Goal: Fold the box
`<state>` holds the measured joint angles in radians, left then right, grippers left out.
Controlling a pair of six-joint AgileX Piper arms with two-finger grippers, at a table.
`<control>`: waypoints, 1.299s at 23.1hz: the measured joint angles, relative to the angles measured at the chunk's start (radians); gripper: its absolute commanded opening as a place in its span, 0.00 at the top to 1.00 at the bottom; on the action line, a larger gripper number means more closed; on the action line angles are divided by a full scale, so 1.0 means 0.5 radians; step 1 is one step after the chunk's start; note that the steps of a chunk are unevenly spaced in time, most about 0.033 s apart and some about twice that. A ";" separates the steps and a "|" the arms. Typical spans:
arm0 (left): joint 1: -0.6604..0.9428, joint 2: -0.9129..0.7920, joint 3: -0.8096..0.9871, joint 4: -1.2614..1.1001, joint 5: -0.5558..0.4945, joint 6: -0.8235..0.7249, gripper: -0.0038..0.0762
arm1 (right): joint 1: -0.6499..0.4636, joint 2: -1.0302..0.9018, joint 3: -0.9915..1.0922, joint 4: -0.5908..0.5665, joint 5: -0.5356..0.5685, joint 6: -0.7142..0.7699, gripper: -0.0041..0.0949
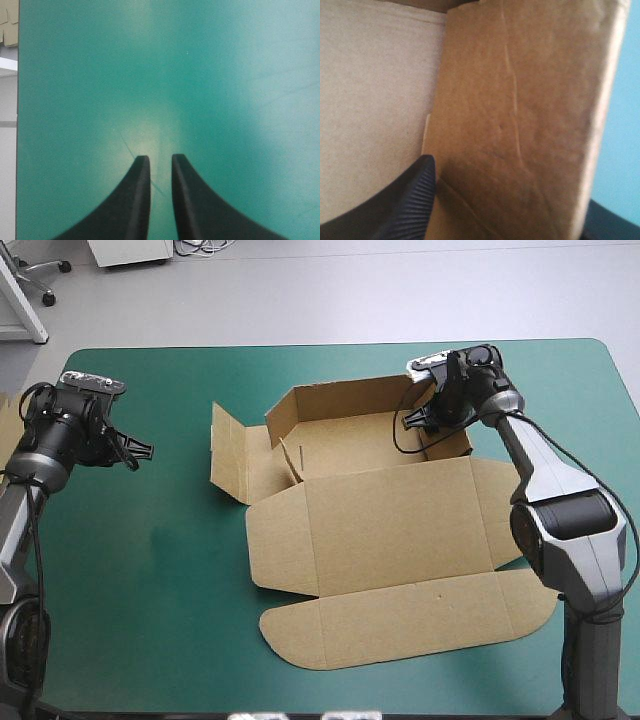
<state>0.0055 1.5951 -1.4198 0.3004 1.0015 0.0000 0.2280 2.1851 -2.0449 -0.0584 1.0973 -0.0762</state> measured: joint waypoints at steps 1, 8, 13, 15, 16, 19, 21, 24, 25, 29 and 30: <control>0.000 0.000 0.000 -0.002 0.000 0.000 0.82 | 0.000 0.000 0.000 -0.008 0.000 0.000 0.66; 0.000 0.000 0.000 -0.024 0.000 0.000 0.82 | -0.061 0.000 -0.016 0.009 -0.016 0.017 0.99; 0.000 0.000 0.000 -0.031 -0.024 0.050 0.82 | -0.157 -0.018 -0.016 0.081 0.060 0.046 0.99; 0.000 0.000 0.000 -0.031 -0.073 0.050 0.82 | -0.177 -0.073 -0.016 0.117 0.082 0.021 0.99; 0.000 0.000 0.002 -0.031 -0.093 0.050 0.82 | -0.185 -0.101 -0.016 0.151 0.087 0.001 0.99; 0.041 -0.006 0.107 -0.069 -0.168 0.051 0.82 | -0.247 -0.270 -0.016 0.329 0.113 -0.112 0.99; 0.117 -0.018 0.208 -0.156 -0.241 0.051 0.82 | -0.275 -0.342 -0.016 0.418 0.122 -0.166 0.99; 0.284 -0.030 0.359 -0.334 -0.357 0.075 0.82 | -0.327 -0.438 -0.016 0.619 0.122 -0.252 0.99; 0.345 -0.037 0.410 -0.414 -0.395 0.103 0.82 | -0.345 -0.470 -0.016 0.693 0.126 -0.274 0.99; 0.527 -0.071 0.525 -0.873 -0.496 0.340 0.82 | -0.363 -0.569 -0.016 0.858 0.137 -0.334 0.99; 0.553 -0.078 0.531 -1.029 -0.506 0.440 0.82 | -0.363 -0.590 -0.016 0.898 0.147 -0.347 0.99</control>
<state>0.2820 1.5561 -1.1541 -0.2141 0.7487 0.2201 0.0466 1.8899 -2.0530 0.3907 1.1707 -0.2496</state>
